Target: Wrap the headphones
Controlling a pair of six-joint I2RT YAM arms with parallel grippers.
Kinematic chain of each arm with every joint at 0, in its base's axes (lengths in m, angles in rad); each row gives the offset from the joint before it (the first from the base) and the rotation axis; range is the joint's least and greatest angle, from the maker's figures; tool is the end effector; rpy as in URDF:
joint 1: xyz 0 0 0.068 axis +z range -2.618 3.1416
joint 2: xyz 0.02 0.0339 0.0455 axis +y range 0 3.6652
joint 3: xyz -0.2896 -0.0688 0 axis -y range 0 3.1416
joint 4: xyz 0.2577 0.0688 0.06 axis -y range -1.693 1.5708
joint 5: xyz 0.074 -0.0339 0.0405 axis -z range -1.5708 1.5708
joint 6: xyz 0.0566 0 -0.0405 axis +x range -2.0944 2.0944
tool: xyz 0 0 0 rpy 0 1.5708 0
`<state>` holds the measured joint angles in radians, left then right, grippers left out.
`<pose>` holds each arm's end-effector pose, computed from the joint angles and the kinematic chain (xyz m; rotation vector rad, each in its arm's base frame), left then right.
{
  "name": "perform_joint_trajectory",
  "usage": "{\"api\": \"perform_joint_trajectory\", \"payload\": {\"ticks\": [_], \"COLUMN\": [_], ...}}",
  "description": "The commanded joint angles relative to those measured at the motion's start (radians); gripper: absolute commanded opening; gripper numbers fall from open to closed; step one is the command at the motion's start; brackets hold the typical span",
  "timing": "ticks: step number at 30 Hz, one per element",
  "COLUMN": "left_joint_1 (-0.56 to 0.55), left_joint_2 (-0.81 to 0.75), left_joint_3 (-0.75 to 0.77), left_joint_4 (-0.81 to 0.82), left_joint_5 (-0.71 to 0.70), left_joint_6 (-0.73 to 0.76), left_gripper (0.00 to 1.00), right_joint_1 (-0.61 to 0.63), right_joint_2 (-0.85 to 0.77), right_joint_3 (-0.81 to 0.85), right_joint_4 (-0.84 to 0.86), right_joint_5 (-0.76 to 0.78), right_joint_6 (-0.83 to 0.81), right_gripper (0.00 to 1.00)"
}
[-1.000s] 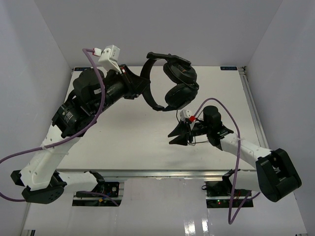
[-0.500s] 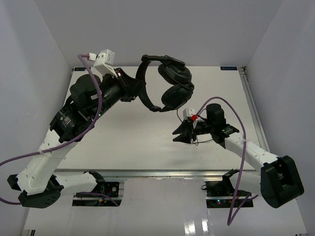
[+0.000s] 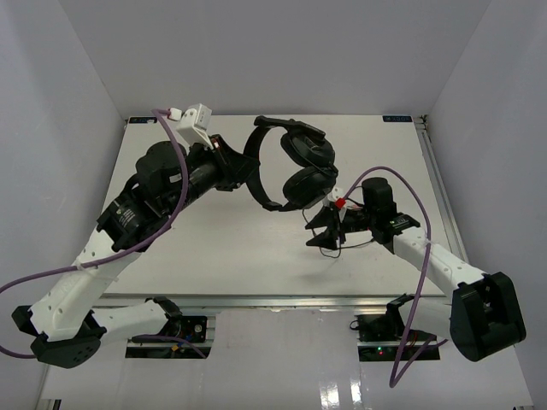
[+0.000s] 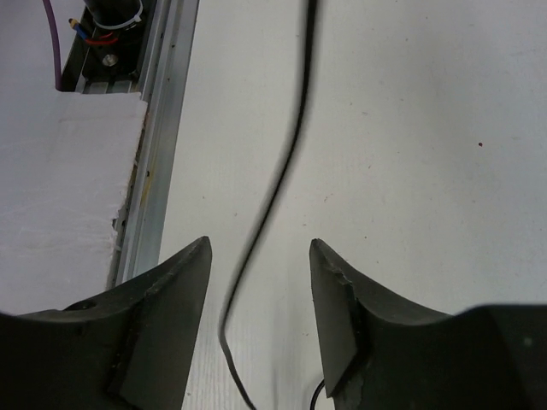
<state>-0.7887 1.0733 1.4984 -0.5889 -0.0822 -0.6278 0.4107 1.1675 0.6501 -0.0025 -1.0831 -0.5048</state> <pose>0.1587 -0.1531 0.5077 0.0836 1.8329 -0.9546 0.2067 0.1446 0.2546 -1.3833 1.3615 1.0512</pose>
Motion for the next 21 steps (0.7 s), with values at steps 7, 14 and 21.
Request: {"api": "perform_joint_trajectory", "payload": {"ticks": [7, 14, 21], "left_joint_1": [-0.003, -0.003, 0.002], "left_joint_2": [-0.041, -0.023, 0.036], "left_joint_3": [-0.015, -0.025, -0.041], "left_joint_4": [0.075, 0.075, 0.079], "left_joint_5": [0.061, 0.019, -0.128], "left_joint_6": [-0.034, -0.025, 0.019], "left_gripper": [0.0, 0.0, 0.0], "right_joint_1": [-0.007, -0.012, -0.015], "right_joint_2": [0.043, 0.018, -0.101], "right_joint_3": [0.058, 0.053, 0.166], "right_joint_4": [-0.025, -0.011, -0.286], "right_joint_5": [-0.084, -0.076, 0.144], "right_joint_6": [-0.051, -0.034, -0.246], "right_gripper": [0.19, 0.11, 0.08]}}
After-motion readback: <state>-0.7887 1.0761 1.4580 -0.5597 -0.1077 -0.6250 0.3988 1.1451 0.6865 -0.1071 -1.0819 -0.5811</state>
